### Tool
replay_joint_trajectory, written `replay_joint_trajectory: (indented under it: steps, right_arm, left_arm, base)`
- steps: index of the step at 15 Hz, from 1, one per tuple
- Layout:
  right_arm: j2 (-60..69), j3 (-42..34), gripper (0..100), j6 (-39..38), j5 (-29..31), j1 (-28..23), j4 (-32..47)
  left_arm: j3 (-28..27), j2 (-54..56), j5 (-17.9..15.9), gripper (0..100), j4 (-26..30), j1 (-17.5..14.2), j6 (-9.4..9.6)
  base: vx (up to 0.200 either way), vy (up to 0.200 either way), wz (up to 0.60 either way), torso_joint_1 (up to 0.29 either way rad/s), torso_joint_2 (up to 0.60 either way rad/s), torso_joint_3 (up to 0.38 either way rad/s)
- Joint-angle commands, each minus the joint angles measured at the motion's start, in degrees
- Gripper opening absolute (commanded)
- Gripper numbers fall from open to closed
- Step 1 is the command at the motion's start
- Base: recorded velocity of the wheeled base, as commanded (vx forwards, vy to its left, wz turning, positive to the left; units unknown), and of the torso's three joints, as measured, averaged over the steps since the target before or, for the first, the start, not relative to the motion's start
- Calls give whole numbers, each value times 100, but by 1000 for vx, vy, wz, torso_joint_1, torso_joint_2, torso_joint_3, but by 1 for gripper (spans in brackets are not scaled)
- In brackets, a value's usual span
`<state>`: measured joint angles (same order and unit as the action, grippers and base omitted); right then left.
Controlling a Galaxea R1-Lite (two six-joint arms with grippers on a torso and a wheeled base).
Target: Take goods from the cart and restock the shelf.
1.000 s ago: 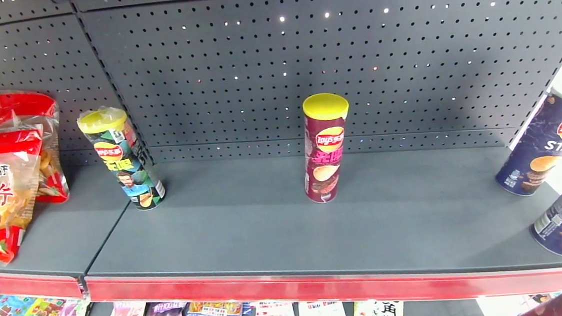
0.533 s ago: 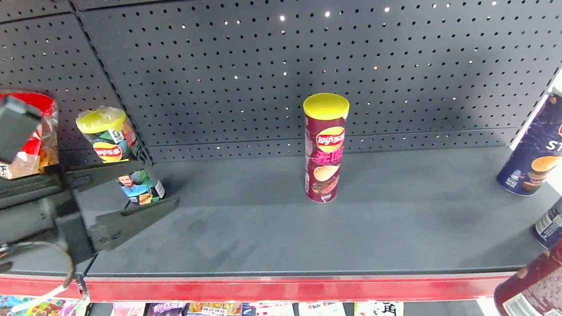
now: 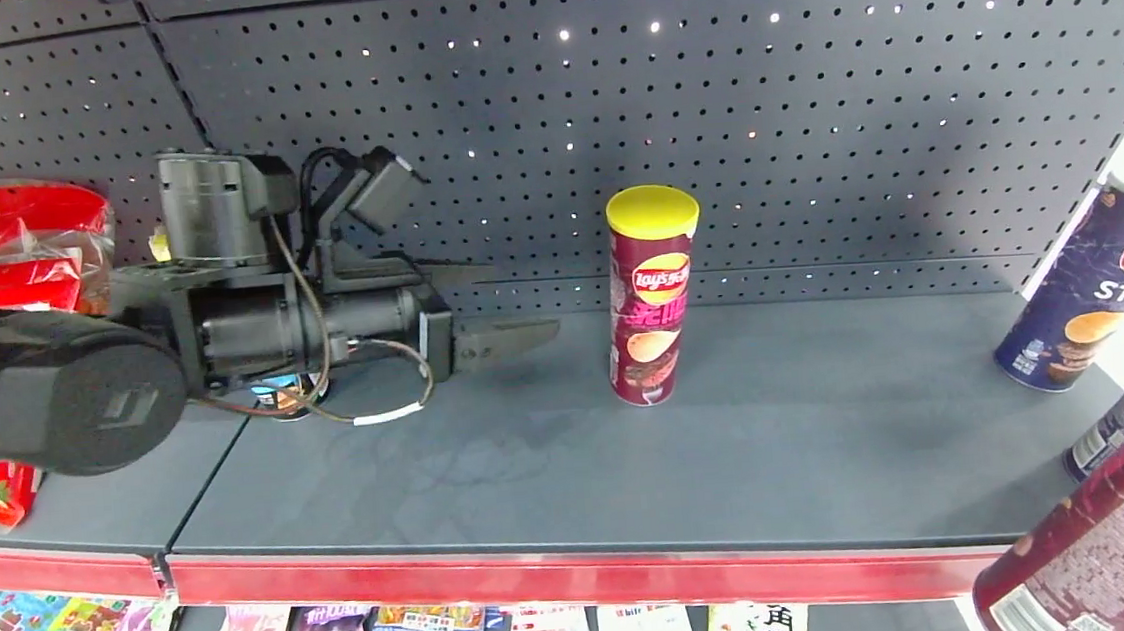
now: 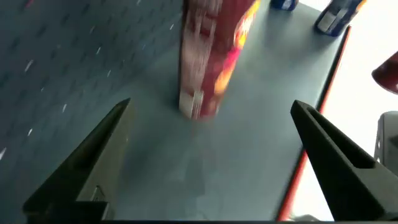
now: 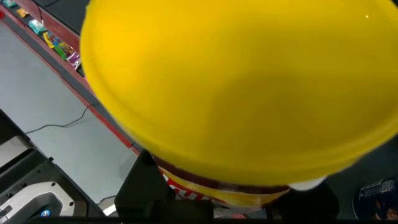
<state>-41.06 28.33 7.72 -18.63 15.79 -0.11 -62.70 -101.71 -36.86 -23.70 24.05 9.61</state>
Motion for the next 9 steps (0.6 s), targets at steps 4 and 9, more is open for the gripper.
replay_joint_trajectory:
  steps: [4, 9]
  right_arm:
    - [-51, 15, 0, 2, -1, 3, -7]
    - [-131, 59, 0, 2, -1, 3, 2]
  left_arm:
    - [-1184, -1123, -5, 100, 23, 425, 6]
    - [-1755, -1598, 21, 100, 23, 548, 68]
  base:
    - [0, 0, 0, 0, 0, 0]
    - [0, 0, 0, 0, 0, 0]
